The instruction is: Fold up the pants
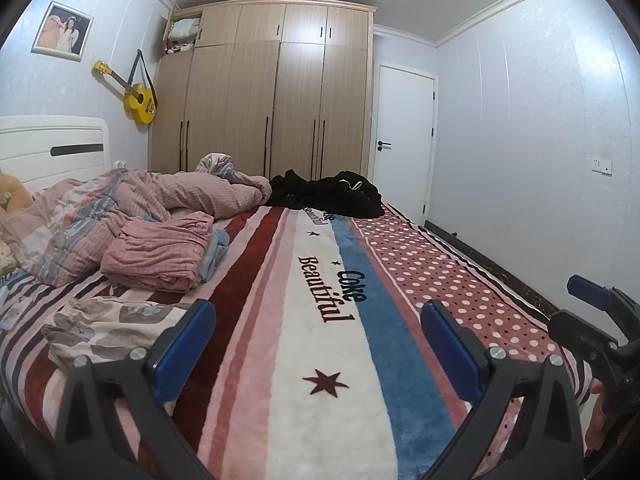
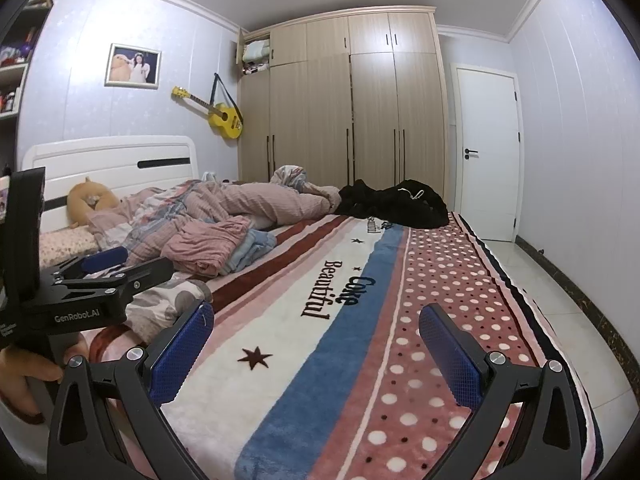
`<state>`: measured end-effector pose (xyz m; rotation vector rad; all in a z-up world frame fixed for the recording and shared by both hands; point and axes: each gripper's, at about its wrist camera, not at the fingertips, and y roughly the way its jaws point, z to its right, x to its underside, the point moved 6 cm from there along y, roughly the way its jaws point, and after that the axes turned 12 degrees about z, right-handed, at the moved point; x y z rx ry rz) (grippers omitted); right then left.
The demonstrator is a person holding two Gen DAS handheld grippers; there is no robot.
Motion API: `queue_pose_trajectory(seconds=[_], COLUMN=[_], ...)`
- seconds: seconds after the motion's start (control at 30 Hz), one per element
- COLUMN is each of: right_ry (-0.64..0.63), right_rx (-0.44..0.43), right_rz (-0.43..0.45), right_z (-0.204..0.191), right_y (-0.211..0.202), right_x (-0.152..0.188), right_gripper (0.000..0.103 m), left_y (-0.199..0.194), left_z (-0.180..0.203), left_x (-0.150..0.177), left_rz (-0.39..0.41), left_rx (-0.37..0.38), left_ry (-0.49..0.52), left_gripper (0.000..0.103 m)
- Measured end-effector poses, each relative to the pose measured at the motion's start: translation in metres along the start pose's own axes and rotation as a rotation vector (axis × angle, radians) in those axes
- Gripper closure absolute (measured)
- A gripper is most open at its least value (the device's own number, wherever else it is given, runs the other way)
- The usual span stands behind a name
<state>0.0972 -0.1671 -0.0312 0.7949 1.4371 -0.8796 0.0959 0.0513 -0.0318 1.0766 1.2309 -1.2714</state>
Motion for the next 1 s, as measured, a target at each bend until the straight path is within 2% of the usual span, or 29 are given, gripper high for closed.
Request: queue_pose_trajectory(seconds=[1.0], right_ry=[0.002], right_rx=[0.002], right_rz=[-0.005], right_z=[-0.0008], right_y=[0.0021], right_x=[0.0010], right_gripper=[0.001], left_y=[-0.0023], left_z=[0.0041], left_x=[-0.0054], left_rz=[0.019], left_rx=[0.002], left_ry=[-0.003], left_gripper=[0.001])
